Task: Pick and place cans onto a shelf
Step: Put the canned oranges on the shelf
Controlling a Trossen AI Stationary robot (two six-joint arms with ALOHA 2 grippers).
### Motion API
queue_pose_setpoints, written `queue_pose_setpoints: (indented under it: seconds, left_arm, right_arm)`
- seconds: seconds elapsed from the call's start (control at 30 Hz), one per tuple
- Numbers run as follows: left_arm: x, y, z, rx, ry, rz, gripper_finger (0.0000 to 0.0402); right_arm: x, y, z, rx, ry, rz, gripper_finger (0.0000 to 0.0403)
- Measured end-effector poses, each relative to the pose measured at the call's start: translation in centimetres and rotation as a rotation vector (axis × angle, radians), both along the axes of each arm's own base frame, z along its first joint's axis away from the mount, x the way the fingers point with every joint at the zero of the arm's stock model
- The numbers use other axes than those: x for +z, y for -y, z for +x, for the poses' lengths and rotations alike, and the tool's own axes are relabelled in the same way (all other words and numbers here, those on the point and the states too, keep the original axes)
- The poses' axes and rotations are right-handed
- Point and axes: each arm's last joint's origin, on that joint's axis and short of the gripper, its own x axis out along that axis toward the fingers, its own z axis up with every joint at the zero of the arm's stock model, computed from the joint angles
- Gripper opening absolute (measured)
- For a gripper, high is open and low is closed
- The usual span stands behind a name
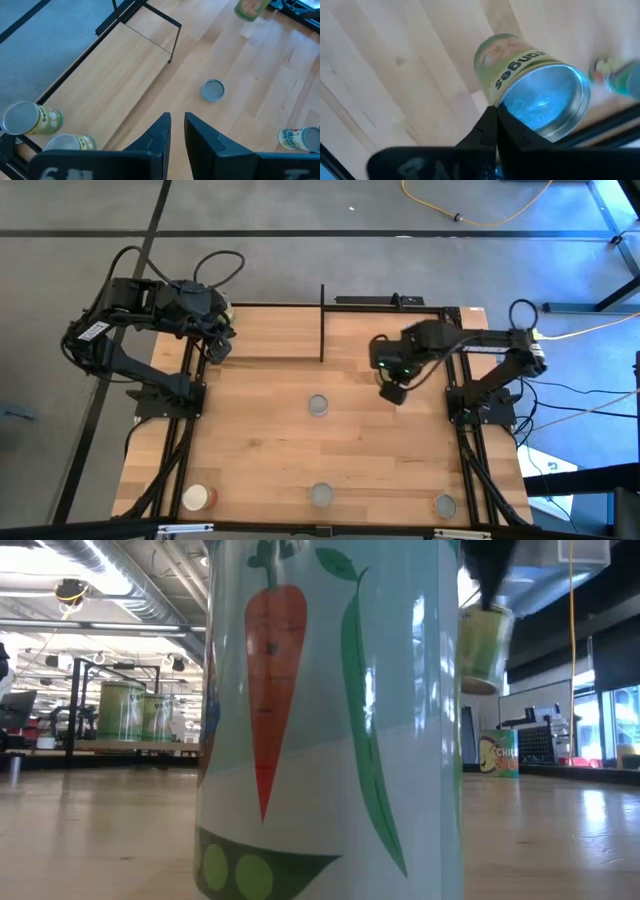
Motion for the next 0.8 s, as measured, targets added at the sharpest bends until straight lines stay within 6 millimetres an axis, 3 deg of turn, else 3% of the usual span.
queue_pose_setpoints:
  seconds: [0.43,0.6,0.8]
  left_arm:
    - [0.0,0.0,0.0,0.000,0.000,0.000,0.0047]
    - [0.0,0.0,0.0,0.000,0.000,0.000,0.0047]
    - [0.0,0.0,0.0,0.000,-0.001,0.000,0.0047]
  right_arm:
    - [1.2,0.2,9.1,0.296,0.074,-0.042,0.0000]
    - [0.0,0.2,11.9,0.386,0.064,-0.054,0.0000]
    - [-2.8,0.7,14.6,0.446,0.010,-0.054,0.0000]
